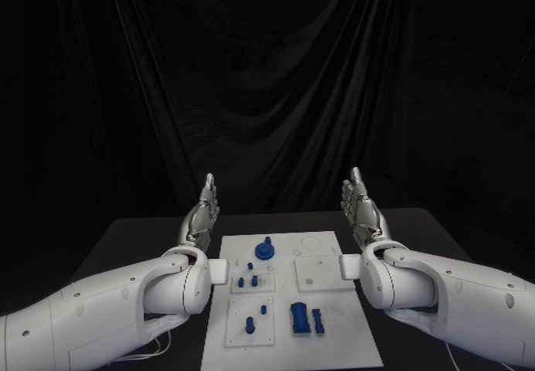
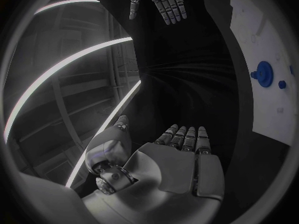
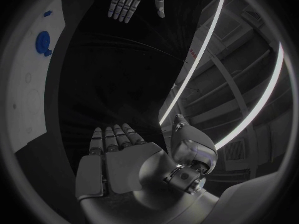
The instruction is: Assemble the parts on the task board
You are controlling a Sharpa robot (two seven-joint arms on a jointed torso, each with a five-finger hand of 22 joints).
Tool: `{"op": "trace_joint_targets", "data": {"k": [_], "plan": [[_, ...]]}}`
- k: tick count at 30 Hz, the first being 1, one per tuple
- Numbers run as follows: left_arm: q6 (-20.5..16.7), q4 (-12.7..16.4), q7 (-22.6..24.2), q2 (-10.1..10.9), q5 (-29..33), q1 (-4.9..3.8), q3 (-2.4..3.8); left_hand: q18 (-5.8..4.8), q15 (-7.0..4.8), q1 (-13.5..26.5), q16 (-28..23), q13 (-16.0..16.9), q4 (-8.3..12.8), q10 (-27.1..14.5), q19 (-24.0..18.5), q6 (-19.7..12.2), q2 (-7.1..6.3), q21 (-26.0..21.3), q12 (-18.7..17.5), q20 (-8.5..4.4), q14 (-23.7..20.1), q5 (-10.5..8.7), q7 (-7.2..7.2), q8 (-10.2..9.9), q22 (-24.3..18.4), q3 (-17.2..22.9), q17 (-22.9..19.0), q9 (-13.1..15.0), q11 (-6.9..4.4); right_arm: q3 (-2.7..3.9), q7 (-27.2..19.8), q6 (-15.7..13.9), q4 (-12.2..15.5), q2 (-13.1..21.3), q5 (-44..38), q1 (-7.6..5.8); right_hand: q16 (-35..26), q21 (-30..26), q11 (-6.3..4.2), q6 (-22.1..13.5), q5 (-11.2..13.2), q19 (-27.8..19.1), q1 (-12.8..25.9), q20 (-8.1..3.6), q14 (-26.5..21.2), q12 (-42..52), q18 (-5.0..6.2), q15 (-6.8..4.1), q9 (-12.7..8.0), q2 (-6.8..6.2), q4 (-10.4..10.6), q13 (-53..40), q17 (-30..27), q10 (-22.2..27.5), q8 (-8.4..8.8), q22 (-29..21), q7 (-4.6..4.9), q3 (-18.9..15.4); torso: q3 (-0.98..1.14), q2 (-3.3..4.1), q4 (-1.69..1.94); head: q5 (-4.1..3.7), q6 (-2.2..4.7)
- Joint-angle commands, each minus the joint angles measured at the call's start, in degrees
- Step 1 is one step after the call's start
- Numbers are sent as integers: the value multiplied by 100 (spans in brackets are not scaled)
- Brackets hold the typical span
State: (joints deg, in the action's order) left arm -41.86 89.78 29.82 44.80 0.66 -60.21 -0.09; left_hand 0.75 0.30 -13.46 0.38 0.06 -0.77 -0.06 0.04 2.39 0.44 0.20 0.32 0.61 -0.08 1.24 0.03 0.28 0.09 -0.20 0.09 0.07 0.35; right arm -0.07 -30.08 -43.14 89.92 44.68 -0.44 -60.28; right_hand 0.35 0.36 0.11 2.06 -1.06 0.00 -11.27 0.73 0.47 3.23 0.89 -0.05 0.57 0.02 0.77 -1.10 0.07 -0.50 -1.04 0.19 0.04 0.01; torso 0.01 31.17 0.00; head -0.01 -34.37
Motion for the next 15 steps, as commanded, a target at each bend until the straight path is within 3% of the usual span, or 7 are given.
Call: {"op": "trace_joint_targets", "data": {"k": [1, 7, 8, 12, 13, 15], "plan": [[-226, 17, -3, -11, -66, 5, 9, -75, -30, 429, -38, -6, 77, 6, -4, -239, -44, -20, -32, -61, 8, -124, -3, -28, -9, 20, -9, -7, -35, 7, 29, -98, 4, 2, 44, 12, -35, -36, -11, -206, 106, 0, 355, -73, -47, -323, -89, 5, -57, -2, -77, 110, -7, 50, 104, -19, -4, -1, -1, 1, 0, 1, -1], [-226, 17, -3, -11, -66, 5, 9, -75, -30, 632, -38, -6, 77, 6, -4, -239, -44, -20, -32, -61, 8, -124, -3, -28, -9, 20, -9, -7, -35, 7, 29, -98, 4, 2, 44, 12, -35, -36, -11, -206, 106, 0, 657, -73, -47, -323, -89, 5, -57, -2, -77, 110, -7, 50, 104, -19, -4, -1, -1, 1, 0, 1, -1], [-226, 17, -3, -11, -66, 5, 9, -75, -30, 648, -38, -6, 77, 6, -4, -239, -44, -20, -32, -61, 8, -124, -3, -28, -9, 20, -9, -7, -35, 7, 29, -98, 4, 2, 44, 12, -35, -36, -11, -206, 106, 0, 1127, -73, -47, -323, -89, 5, -57, -2, -77, 110, -7, 50, 104, -19, -4, -1, -1, 1, 0, 1, -1], [-226, 17, -3, -11, -66, 5, 9, -75, -30, 940, -38, -6, 77, 6, -4, -239, -44, -20, -32, -61, 8, -124, -3, -28, -9, 20, -9, -7, -35, 7, 29, -98, 4, 2, 44, 12, -35, -36, -11, -206, 106, 0, 1127, -73, -47, -323, -89, 5, -57, -2, -77, 110, -7, 50, 104, -19, -4, -1, -1, 1, 0, 1, -1], [-226, 17, -3, -11, -66, 5, 9, -75, -30, 1346, -38, -6, 77, 6, -4, -239, -44, -20, -32, -61, 8, -124, -3, -28, -9, 20, -9, -7, -35, 7, 29, -98, 4, 2, 44, 12, -35, -36, -11, -206, 106, 0, 1127, -73, -47, -323, -89, 5, -57, -2, -77, 110, -7, 50, 104, -19, -4, -1, -1, 1, 0, 1, -1], [-226, 17, -3, -11, -66, 5, 9, -75, -30, 1346, -38, -6, 77, 6, -4, -239, -44, -20, -32, -61, 8, -124, -3, -28, -9, 20, -9, -7, -35, 7, 29, -98, 4, 2, 44, 12, -35, -36, -11, -206, 106, 0, 1127, -73, -47, -323, -89, 5, -57, -2, -77, 110, -7, 50, 104, -19, -4, -1, -1, 1, 0, 1, -1]]}}
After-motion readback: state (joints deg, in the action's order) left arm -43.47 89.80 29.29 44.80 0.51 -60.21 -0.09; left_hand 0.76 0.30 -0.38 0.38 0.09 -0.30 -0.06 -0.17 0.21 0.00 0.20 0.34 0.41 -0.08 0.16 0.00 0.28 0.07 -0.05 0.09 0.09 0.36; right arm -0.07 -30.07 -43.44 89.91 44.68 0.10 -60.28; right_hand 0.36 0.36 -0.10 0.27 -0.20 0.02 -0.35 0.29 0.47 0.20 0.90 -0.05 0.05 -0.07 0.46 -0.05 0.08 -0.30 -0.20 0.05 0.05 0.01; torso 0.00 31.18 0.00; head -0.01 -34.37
